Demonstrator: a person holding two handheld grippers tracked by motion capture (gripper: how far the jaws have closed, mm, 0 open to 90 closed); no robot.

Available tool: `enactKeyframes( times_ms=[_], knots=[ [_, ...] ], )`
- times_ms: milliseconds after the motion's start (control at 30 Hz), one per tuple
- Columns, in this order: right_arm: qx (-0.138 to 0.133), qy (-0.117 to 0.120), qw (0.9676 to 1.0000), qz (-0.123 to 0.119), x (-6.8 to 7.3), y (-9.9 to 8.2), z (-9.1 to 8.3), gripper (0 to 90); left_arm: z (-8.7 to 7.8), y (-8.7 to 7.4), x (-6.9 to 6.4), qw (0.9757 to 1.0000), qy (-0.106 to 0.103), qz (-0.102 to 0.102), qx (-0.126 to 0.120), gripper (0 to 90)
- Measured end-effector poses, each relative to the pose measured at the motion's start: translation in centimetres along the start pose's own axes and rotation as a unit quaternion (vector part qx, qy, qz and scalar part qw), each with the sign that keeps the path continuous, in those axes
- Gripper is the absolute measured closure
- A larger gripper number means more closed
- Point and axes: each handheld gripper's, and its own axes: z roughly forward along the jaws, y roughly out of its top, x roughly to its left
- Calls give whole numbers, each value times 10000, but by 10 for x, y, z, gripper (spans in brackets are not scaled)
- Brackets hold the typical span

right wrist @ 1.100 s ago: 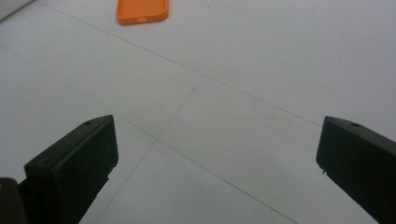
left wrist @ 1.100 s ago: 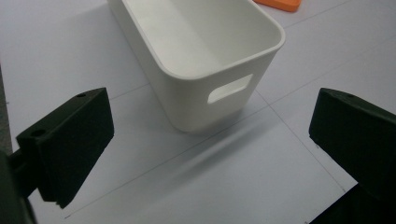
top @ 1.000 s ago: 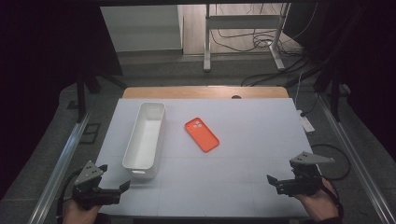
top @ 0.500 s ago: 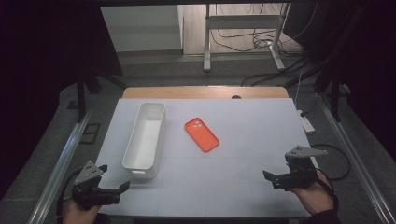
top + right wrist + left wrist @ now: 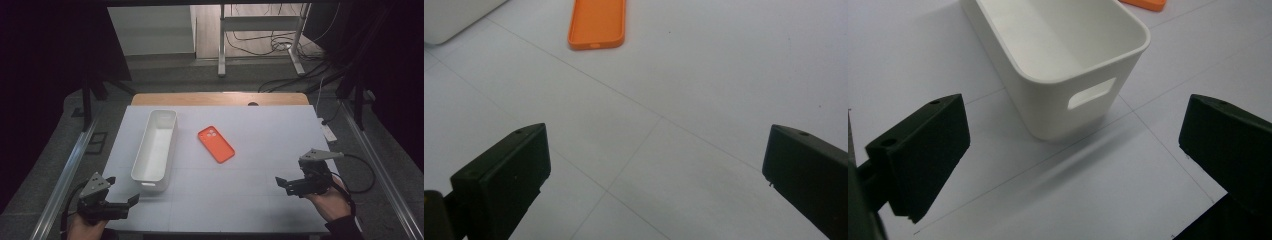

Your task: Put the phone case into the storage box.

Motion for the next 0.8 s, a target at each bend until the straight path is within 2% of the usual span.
enactKeyframes(
  times_ms=[200,800],
  knots=[
    [-8,11,10000,-68,2,9,6,0,0,0,0,10000,-23,6,-3,6],
    [221,65,9995,-229,3,29,31,0,0,0,1,10000,-56,-22,-23,6]
  ],
)
